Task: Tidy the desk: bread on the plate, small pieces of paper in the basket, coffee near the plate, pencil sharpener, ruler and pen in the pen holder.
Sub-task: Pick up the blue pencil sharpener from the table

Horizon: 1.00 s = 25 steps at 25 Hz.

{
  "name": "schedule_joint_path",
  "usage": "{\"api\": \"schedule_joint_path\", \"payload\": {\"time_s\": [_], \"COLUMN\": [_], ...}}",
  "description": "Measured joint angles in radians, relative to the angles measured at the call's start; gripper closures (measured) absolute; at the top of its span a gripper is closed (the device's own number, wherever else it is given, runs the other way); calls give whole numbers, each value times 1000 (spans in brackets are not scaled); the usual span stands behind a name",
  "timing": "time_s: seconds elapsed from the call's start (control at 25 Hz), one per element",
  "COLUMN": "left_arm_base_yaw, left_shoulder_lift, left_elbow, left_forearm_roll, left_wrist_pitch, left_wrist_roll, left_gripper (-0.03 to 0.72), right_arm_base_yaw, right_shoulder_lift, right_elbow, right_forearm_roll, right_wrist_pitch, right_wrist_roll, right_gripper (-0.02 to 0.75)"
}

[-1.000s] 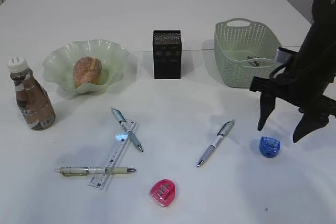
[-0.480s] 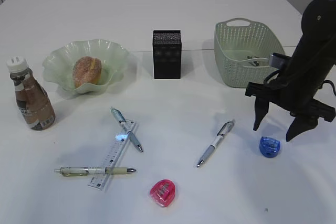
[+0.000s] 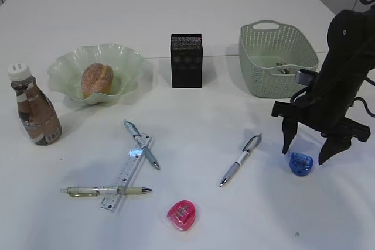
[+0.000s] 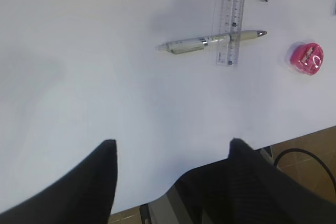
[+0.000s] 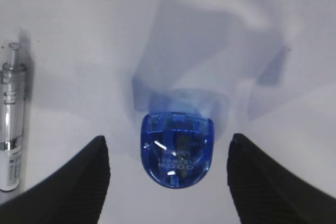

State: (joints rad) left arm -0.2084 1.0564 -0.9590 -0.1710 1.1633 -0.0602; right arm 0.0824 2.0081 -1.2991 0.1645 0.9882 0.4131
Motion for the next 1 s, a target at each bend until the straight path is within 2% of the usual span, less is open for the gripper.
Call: {"api": "schedule_joint_path", "payload": {"time_s": [1.0], "left_arm_base_yaw": [0], "left_shoulder_lift": [0], "left_elbow": [0], "left_forearm_roll": [0], "left_wrist_pitch": [-2], "left_wrist_roll": [0], "left_gripper": [222], "right_arm_base_yaw": [0], "right_shoulder_lift": [26], "right_elbow": [-1], "right_forearm_roll": [-17], "right_wrist_pitch": [0], "right_wrist_roll": [0], "right_gripper": [192]}}
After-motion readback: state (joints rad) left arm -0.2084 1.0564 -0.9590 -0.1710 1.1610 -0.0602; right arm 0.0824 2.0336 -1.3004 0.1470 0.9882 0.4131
